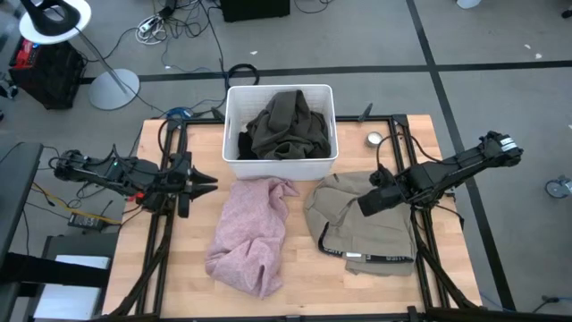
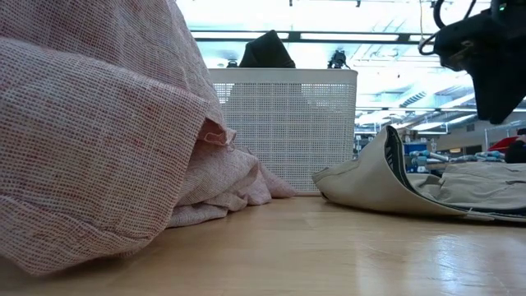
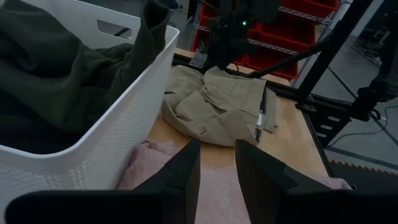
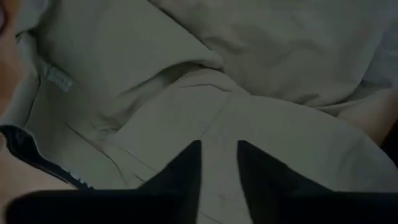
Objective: Sort clothes
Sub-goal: Put the brown shorts into the white laundry organizer
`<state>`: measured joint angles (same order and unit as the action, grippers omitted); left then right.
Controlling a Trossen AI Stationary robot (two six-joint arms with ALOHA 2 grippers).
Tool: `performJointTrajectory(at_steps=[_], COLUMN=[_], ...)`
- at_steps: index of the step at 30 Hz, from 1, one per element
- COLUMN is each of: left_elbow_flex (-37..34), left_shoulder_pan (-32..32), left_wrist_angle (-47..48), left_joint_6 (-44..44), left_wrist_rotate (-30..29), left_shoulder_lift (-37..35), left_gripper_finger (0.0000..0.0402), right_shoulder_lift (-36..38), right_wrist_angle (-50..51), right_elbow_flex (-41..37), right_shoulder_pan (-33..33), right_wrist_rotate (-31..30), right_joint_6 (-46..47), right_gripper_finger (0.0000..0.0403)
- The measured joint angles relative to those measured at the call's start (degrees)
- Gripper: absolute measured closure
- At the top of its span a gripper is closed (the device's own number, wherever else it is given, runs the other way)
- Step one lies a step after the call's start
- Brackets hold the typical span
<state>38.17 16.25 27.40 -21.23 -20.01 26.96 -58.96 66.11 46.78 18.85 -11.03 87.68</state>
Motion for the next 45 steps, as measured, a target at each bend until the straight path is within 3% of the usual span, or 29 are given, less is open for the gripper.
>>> performJointTrajectory(at_steps=[7,13,21,28,34,37,39,45], left_elbow_flex=[0.0,0.0,0.0,0.0,0.0,0.0,0.0,0.0], left_shoulder_pan=[-0.01,0.0,0.0,0.0,-0.01,0.0,0.0,0.0], left_wrist_angle=[-0.53,-0.54,0.76,0.82,0.91,0.84,0.92,1.22], left_joint_6=[1.56,4.65,5.7,5.86,5.9,5.95,5.99,5.99], left_wrist_rotate=[-0.48,-0.39,4.17,4.9,4.92,4.92,4.92,4.9], left_shoulder_lift=[-0.02,-0.02,0.02,0.02,0.02,0.02,0.02,0.02], left_gripper_finger=[0.0296,0.0296,0.0296,0.0296,0.0296,0.0296,0.0296,0.0296], right_shoulder_lift=[-0.01,-0.02,-1.68,-14.05,-22.66,-24.27,-24.76,-27.21], right_wrist_angle=[-6.94,-21.28,-24.04,-32.36,-38.88,-39.93,-41.05,-47.68], right_elbow_flex=[-5.58,-13.46,-18.08,-17.79,-14.52,-12.86,-12.09,-11.46], right_shoulder_pan=[0.0,0.0,0.0,0.0,0.07,-0.11,-0.54,-1.2], right_wrist_rotate=[-4.14,-0.07,0.44,-0.05,-4.59,-7.12,-7.45,-3.65], right_joint_6=[-0.81,-10.24,-14.68,-22.4,-26.23,-26.71,-27.67,-28.2], right_gripper_finger=[0.0157,0.0085,0.009,0.0095,0.0096,0.0118,0.0159,0.0359])
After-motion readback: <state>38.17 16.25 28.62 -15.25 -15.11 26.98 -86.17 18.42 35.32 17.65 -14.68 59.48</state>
